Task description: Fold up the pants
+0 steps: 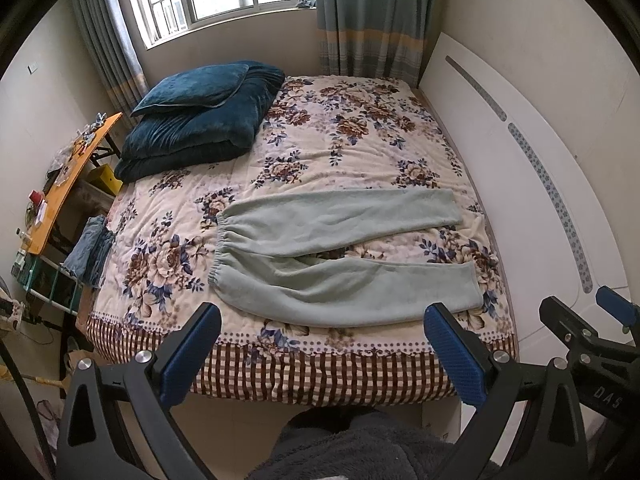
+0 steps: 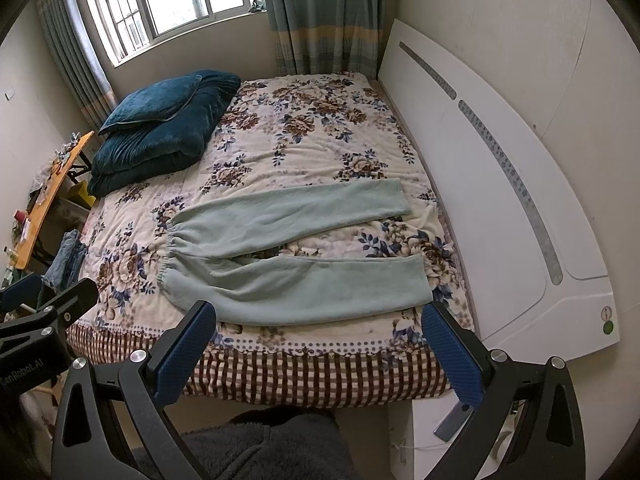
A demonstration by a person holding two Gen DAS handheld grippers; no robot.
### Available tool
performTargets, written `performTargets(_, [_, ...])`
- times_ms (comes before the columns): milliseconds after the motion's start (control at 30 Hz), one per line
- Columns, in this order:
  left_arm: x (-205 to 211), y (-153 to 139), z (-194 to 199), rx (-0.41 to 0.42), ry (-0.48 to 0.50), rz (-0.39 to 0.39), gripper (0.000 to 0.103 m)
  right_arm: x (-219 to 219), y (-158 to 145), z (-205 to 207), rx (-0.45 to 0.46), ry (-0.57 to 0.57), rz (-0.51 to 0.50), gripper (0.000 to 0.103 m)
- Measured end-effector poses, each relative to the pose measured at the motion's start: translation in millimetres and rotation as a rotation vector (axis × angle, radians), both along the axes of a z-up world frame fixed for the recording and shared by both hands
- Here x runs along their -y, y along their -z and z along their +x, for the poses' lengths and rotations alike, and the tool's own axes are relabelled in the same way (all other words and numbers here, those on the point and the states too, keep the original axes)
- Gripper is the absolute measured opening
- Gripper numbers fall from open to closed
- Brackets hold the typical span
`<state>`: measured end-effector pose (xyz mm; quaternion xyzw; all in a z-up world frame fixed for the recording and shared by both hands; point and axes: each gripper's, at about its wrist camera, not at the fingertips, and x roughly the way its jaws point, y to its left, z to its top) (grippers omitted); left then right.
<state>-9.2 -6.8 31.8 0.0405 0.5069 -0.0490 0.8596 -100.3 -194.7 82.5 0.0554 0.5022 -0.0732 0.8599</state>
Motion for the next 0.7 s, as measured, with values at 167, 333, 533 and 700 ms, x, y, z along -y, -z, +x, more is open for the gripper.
performTargets(167, [0.2, -0.2, 0.5, 0.001, -0.001, -0.001, 0.103, 2.2, -0.3, 0.5, 0.002, 0.002, -0.001, 0.103])
performTargets(333, [0.0, -0.2, 0.4, 0.003, -0.002, 0.0, 0.103, 3.1, -0.8, 1.2, 0.003, 0.002, 0.001, 0.103])
performTargets(533, [-0.3, -1.5, 1.8, 0.002, -0.001, -0.001, 0.103, 3.6, -1.9, 1.3, 0.003, 0.001, 0.005, 0.103])
performTargets(700, [2.7, -6.1, 6.3, 0.001, -0.003, 0.001, 0.103, 3.5, -3.9, 2.3, 0.004, -0.003, 0.011, 0.103])
